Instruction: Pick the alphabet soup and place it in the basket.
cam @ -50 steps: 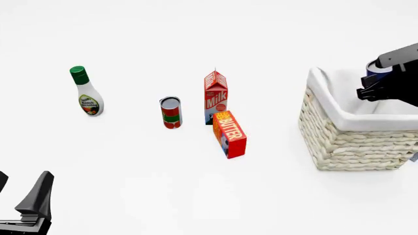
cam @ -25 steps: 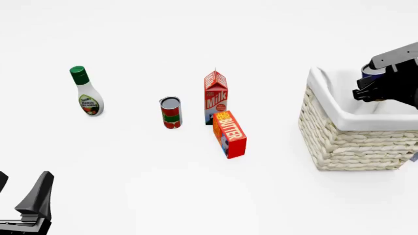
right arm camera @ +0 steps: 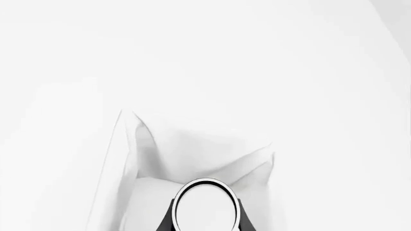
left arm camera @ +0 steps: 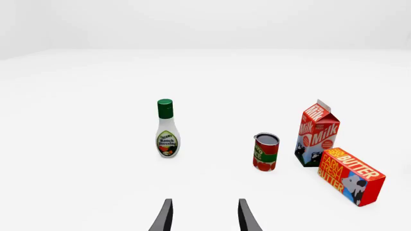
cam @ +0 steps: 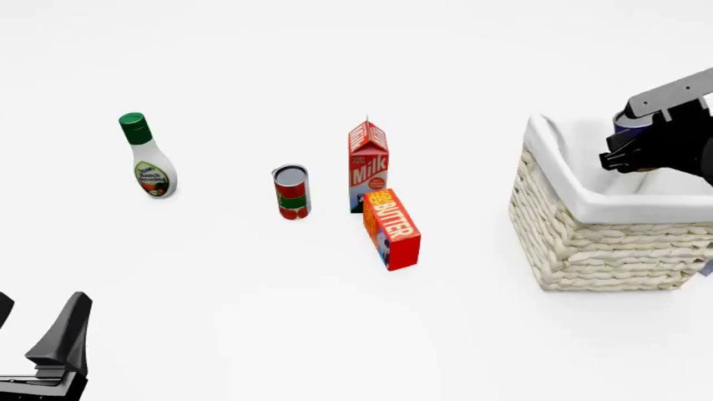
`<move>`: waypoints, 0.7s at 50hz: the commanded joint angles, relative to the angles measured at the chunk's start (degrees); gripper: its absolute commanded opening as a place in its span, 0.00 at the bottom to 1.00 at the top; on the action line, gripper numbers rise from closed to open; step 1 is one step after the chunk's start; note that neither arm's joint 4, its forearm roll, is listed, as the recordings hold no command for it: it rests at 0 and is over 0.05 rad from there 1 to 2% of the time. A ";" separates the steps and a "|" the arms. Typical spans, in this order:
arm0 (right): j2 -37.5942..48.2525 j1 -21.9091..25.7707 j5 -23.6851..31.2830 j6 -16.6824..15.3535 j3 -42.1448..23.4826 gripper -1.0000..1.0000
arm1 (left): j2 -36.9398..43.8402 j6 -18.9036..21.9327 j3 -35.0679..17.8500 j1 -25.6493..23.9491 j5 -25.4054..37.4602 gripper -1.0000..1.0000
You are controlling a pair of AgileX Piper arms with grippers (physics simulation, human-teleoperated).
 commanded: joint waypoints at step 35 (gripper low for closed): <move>2.22 0.02 -0.94 0.35 0.21 0.00 | 0.00 0.00 0.00 0.00 0.00 1.00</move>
